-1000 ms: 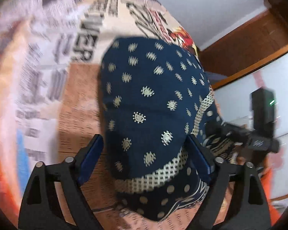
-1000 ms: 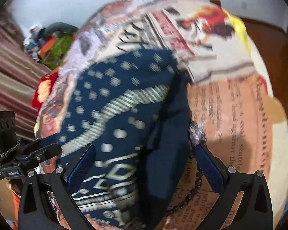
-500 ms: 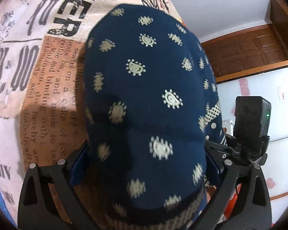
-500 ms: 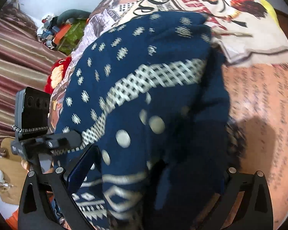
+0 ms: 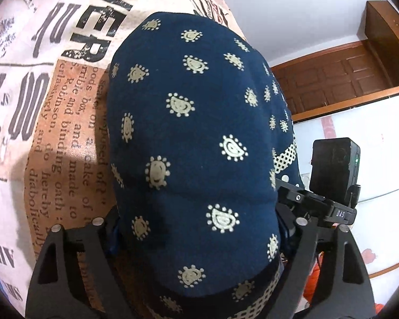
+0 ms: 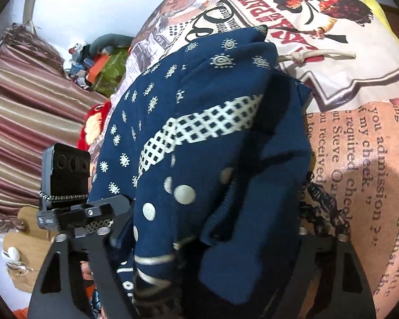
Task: Fold large clothes
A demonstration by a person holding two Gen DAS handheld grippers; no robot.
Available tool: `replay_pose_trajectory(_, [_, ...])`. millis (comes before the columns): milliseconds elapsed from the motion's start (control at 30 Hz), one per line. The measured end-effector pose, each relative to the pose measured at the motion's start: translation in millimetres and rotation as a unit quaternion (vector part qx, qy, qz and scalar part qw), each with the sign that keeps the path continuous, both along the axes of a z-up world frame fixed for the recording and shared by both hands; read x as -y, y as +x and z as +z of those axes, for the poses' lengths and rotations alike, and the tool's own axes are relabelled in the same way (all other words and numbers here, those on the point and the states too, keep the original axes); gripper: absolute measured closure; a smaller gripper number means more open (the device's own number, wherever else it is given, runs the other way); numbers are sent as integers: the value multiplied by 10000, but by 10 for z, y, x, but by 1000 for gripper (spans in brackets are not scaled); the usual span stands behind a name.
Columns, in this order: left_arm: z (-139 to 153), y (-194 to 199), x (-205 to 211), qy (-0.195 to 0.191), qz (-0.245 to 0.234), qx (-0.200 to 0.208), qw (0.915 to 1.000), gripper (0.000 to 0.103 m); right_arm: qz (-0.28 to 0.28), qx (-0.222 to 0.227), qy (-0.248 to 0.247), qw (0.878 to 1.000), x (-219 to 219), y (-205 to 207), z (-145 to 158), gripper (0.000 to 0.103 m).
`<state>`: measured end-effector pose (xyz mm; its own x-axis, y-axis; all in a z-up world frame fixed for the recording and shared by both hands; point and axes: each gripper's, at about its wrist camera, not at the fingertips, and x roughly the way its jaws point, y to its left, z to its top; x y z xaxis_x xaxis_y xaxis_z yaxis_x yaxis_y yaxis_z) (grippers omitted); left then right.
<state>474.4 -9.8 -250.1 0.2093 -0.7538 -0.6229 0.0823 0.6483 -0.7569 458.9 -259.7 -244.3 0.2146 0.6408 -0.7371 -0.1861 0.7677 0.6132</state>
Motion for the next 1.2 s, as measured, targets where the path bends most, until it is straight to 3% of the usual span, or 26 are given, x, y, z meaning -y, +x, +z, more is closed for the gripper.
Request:
replay_pose_trajectory(200, [160,-31,25,46,75,133,9999,27,86,274,-36,9996,-15,-69,149,51])
replay_pose_trajectory(400, [378,-219,-170,65,60,320,9994,33,162,423,46,9990,-114,-142,320,60])
replay_pose_trajectory(700, [1002,-479,-468,133,219,852,9960,34,330,853,86,9958,-381,-295,786,61])
replay_pose_trajectory(1033, [1604,-931,-1294,190,563,1390,9885,34,615,1381,89,9885,-1008,-523,1466,60])
replay_pose_trajectory(1200, [1718,-1055,-1663,295,781,1490,9853,34,810,1536,112,9847,-1467,-638,1636,60])
